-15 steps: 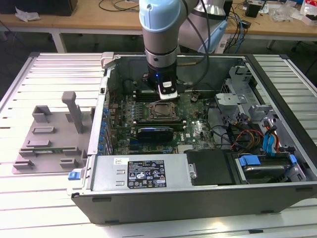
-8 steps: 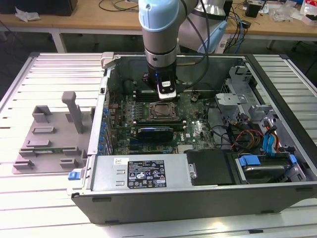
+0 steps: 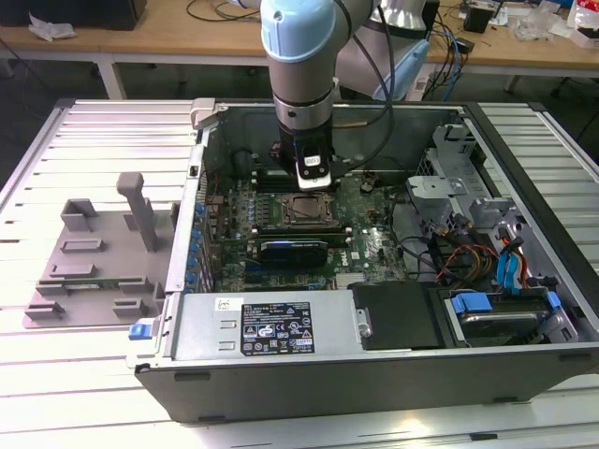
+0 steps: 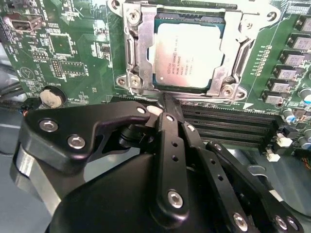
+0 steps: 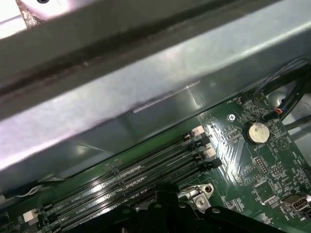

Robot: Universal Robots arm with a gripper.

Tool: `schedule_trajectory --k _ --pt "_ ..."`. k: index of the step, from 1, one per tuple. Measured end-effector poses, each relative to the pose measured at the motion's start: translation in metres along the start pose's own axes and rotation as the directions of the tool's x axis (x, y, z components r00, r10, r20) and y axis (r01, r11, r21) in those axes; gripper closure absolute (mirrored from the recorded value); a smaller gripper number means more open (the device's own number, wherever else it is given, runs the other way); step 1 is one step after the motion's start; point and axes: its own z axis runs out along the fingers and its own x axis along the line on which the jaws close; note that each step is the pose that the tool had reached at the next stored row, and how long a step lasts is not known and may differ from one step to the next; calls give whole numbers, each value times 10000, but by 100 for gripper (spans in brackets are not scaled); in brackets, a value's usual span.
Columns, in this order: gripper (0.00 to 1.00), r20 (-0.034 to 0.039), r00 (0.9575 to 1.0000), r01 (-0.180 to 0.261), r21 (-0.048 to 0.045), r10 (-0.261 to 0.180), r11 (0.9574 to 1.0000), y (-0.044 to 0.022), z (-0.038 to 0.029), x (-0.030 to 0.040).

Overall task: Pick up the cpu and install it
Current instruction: 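Install the first cpu locking lever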

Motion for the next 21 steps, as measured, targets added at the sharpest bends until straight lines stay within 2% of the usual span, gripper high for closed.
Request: schedule_trajectory --k 3,4,8,12,16,17,19,20,21 --pt "89 21 10000 -75 9 75 10000 9 13 6" --pt "89 35 9999 -132 -14 132 9999 15 27 0" --pt "89 65 9996 -267 13 267 9996 21 33 -21" --pt "89 60 9996 -273 0 273 9996 23 30 -22" --pt "89 58 9996 -274 -1 274 9996 38 -39 -26" --pt "89 59 9996 -274 0 274 9996 48 -86 -28" --pt "89 61 9996 -272 5 272 9996 60 -137 -31" --pt "89 70 9996 -269 20 268 9996 65 -160 -32" --pt "89 102 9996 -260 77 260 9996 67 -168 -32"
